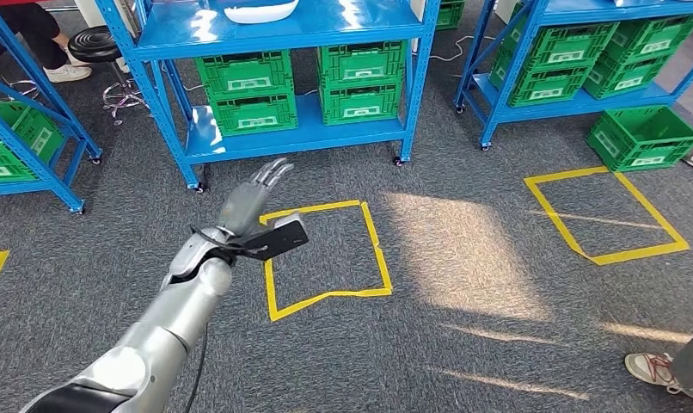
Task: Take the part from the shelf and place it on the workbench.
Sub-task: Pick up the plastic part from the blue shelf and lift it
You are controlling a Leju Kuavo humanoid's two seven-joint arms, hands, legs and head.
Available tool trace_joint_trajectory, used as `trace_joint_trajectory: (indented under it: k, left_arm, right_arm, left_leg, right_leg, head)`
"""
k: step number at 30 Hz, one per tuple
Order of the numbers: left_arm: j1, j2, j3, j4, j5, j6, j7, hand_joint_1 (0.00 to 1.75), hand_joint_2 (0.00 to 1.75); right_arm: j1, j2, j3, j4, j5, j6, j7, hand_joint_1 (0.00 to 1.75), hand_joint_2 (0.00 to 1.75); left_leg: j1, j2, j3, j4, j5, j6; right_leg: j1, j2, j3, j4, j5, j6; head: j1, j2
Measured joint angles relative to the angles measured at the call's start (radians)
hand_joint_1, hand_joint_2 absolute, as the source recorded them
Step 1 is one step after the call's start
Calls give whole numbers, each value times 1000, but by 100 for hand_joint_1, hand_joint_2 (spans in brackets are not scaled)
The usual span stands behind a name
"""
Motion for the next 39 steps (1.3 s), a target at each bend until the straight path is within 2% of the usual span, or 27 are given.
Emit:
trace_joint_trajectory:
  k: [7, 20, 29, 34, 39]
  left_arm:
    - [-12, -12, -52, -143, -67, 57, 21, 0, 0]
    - [75, -12, -77, -530, -88, 71, 44, 0, 0]
    - [124, -11, -88, -668, -105, 59, 46, 0, 0]
    - [127, -11, -88, -675, -107, 55, 49, 0, 0]
    - [138, -5, -86, -702, -159, 61, 112, 0, 0]
  right_arm:
    - [-2, 2, -24, 2, 21, -2, 0, 0, 0]
    - [-5, 4, -49, 3, 25, -4, 0, 0, 0]
    - [-8, 6, -50, 3, 18, -4, 0, 0, 0]
    - [-8, 7, -50, 3, 18, -4, 0, 0, 0]
    - [-11, 8, -50, 4, 18, -4, 0, 0, 0]
  left_leg:
    - [0, 0, -1, 0, 0, 0]
    - [0, -1, -2, 0, 0, 0]
    - [0, -2, -2, 0, 1, -1]
    - [0, -2, -2, 0, 1, -1]
    - [-2, -3, -2, 0, 1, 0]
  right_leg:
    - [0, 0, -1, 0, 0, 0]
    - [0, -3, -1, 1, 0, 0]
    - [0, -3, -1, 1, 0, 0]
    - [0, -3, -1, 1, 0, 0]
    - [-1, -4, -1, 1, 0, 1]
  head:
    - [0, 0]
    - [0, 0]
    - [0, 0]
    - [0, 0]
    - [0, 0]
